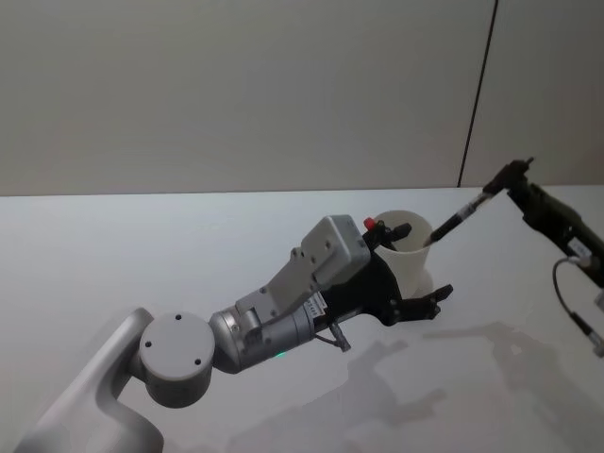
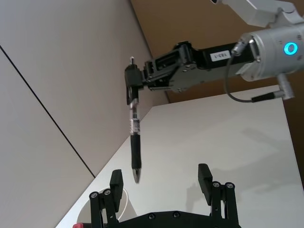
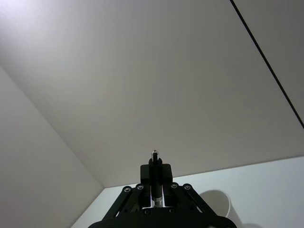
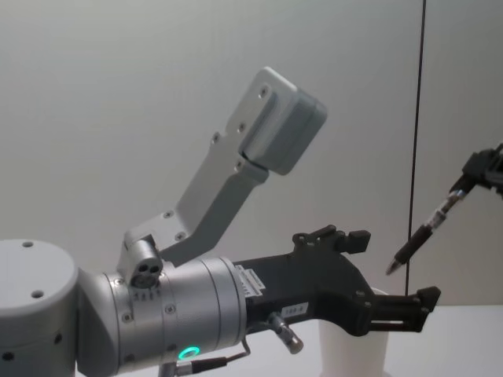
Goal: Place the pen into the pen holder.
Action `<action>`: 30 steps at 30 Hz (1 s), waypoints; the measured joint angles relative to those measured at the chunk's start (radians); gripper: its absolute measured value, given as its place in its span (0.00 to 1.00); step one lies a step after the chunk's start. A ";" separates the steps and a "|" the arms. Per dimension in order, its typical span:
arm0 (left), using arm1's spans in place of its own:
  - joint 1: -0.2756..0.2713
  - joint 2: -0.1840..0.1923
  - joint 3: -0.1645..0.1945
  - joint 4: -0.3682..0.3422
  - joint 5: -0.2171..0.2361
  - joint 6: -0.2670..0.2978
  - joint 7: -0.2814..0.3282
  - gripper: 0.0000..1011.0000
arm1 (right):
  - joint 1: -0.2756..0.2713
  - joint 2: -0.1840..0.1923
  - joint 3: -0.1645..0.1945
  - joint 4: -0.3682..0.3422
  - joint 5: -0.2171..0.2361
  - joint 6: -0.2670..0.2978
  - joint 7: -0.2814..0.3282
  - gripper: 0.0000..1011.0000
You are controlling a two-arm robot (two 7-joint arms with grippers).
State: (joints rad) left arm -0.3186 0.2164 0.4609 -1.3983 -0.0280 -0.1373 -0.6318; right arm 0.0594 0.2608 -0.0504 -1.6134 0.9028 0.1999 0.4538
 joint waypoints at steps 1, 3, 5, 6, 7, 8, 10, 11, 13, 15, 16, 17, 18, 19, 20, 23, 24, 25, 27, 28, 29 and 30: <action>0.000 0.000 0.000 0.000 0.000 0.000 0.000 0.99 | 0.015 0.004 0.000 0.014 -0.012 -0.006 0.011 0.13; 0.000 0.000 0.000 0.000 0.000 0.000 0.000 0.99 | 0.033 0.007 0.001 0.031 -0.025 -0.011 0.022 0.13; 0.000 0.000 0.000 0.000 0.000 0.000 0.000 0.99 | 0.056 0.012 0.001 0.054 -0.043 -0.019 0.041 0.13; 0.000 0.000 0.000 0.000 0.000 0.000 0.000 0.99 | 0.064 0.013 0.001 0.062 -0.051 -0.022 0.049 0.13; 0.000 0.000 0.000 0.000 0.000 0.000 0.000 0.99 | 0.082 0.016 0.000 0.081 -0.064 -0.026 0.062 0.13; 0.000 0.000 0.000 0.000 0.000 0.000 0.000 0.99 | 0.090 0.017 0.000 0.089 -0.069 -0.028 0.068 0.13; 0.000 0.000 0.000 0.000 0.000 0.000 0.000 0.99 | 0.117 0.020 -0.002 0.118 -0.090 -0.036 0.093 0.13; 0.000 0.000 0.000 0.000 0.000 0.000 0.000 0.99 | 0.125 0.021 -0.003 0.126 -0.096 -0.038 0.101 0.13; 0.000 0.000 0.000 0.000 0.000 0.000 0.000 0.99 | 0.151 0.023 -0.006 0.155 -0.116 -0.044 0.126 0.13; 0.000 0.000 0.000 0.000 0.000 0.000 0.000 0.99 | 0.167 0.024 -0.008 0.173 -0.126 -0.047 0.142 0.13; 0.000 0.000 0.000 0.000 0.000 0.000 0.000 0.99 | 0.176 0.025 -0.009 0.183 -0.134 -0.049 0.154 0.13; 0.000 0.000 0.000 0.000 0.000 0.000 0.000 0.99 | 0.192 0.026 -0.011 0.202 -0.146 -0.053 0.171 0.13; 0.000 0.000 0.000 0.000 0.000 0.000 0.000 0.99 | 0.203 0.026 -0.013 0.215 -0.152 -0.054 0.180 0.13; 0.000 0.000 0.000 0.000 0.000 0.000 0.000 0.99 | 0.211 0.026 -0.014 0.226 -0.160 -0.057 0.189 0.13; 0.000 0.000 0.000 0.000 0.000 0.000 0.000 0.99 | 0.228 0.026 -0.017 0.246 -0.172 -0.060 0.208 0.13; 0.000 0.000 0.000 0.000 0.000 0.000 0.000 0.99 | 0.264 0.027 -0.023 0.292 -0.194 -0.068 0.242 0.13; 0.000 0.000 0.000 0.000 0.000 0.000 0.000 0.99 | 0.264 0.027 -0.023 0.292 -0.194 -0.068 0.242 0.13; 0.000 0.000 0.000 0.000 0.000 0.000 0.000 0.99 | 0.279 0.027 -0.025 0.312 -0.206 -0.072 0.262 0.13; 0.000 0.000 0.000 0.000 0.000 0.000 0.000 0.99 | 0.304 0.026 -0.030 0.346 -0.221 -0.077 0.286 0.13; 0.000 0.000 0.000 0.000 0.000 0.000 0.000 0.99 | 0.319 0.025 -0.033 0.366 -0.232 -0.080 0.305 0.13; 0.000 0.000 0.000 0.000 0.000 0.000 0.000 0.99 | 0.319 0.025 -0.033 0.366 -0.232 -0.080 0.305 0.13; 0.000 0.000 0.000 0.000 0.000 0.000 0.000 0.99 | 0.336 0.024 -0.037 0.390 -0.243 -0.083 0.320 0.13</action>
State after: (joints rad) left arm -0.3186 0.2164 0.4609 -1.3983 -0.0280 -0.1373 -0.6318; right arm 0.3950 0.2852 -0.0874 -1.2235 0.6602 0.1167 0.7739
